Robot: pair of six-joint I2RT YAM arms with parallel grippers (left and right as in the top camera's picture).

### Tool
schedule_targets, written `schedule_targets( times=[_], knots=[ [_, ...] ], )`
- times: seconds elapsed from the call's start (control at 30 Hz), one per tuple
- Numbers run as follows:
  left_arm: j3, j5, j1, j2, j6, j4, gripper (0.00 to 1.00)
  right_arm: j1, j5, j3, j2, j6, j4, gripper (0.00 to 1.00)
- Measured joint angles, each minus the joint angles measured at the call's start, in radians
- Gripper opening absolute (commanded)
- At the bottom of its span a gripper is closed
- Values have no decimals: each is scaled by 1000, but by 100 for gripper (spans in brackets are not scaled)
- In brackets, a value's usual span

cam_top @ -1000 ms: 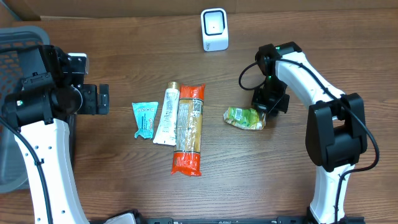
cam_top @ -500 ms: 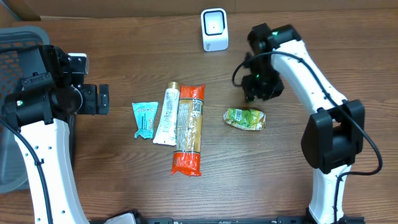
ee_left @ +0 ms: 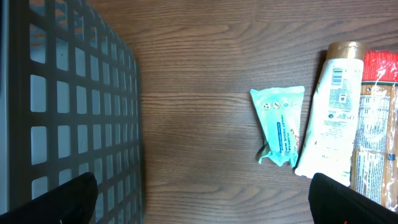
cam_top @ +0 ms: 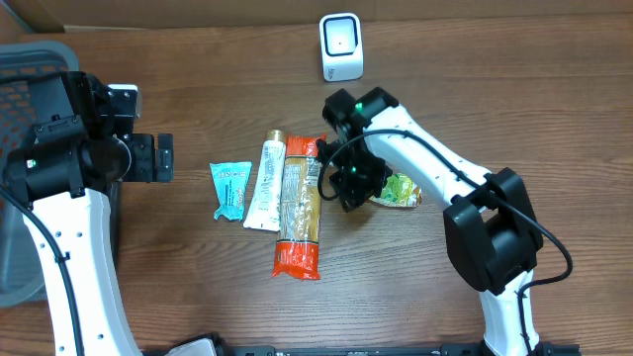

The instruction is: Scan the item barcode

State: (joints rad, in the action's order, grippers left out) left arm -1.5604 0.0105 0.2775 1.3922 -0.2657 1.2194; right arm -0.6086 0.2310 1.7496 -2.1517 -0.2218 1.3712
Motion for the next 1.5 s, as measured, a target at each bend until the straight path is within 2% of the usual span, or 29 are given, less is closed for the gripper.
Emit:
schedule_targets(
  times=[0.07, 0.2, 0.5, 0.53, 0.6, 0.7, 0.8, 0.87, 0.97, 1.1, 1.23, 1.5],
  knots=[
    [0, 0, 0, 0, 0, 0, 100, 1, -18, -47, 0, -2, -52, 47],
    [0, 0, 0, 0, 0, 0, 100, 13, -82, -86, 0, 22, -147, 48],
    [0, 0, 0, 0, 0, 0, 100, 150, -258, -89, 0, 224, -359, 50],
    [0, 0, 0, 0, 0, 0, 100, 171, -264, -89, 0, 249, -367, 48],
    [0, 0, 0, 0, 0, 0, 100, 211, -250, -79, 0, 280, -346, 36],
    [0, 0, 0, 0, 0, 0, 100, 262, -167, -20, 0, 306, -233, 35],
    [0, 0, 0, 0, 0, 0, 100, 277, -103, 76, 10, 324, -161, 43],
    [0, 0, 0, 0, 0, 0, 100, 279, -90, 127, 40, 368, -119, 55],
    [0, 0, 0, 0, 0, 0, 100, 296, -105, 161, 133, 469, -41, 61],
    [0, 0, 0, 0, 0, 0, 100, 403, -108, 163, 221, 572, 50, 70],
    [0, 0, 0, 0, 0, 0, 100, 488, -105, 59, 229, 597, 13, 70],
    [0, 0, 0, 0, 0, 0, 100, 476, -56, -227, 200, 597, -164, 80]
  ],
)
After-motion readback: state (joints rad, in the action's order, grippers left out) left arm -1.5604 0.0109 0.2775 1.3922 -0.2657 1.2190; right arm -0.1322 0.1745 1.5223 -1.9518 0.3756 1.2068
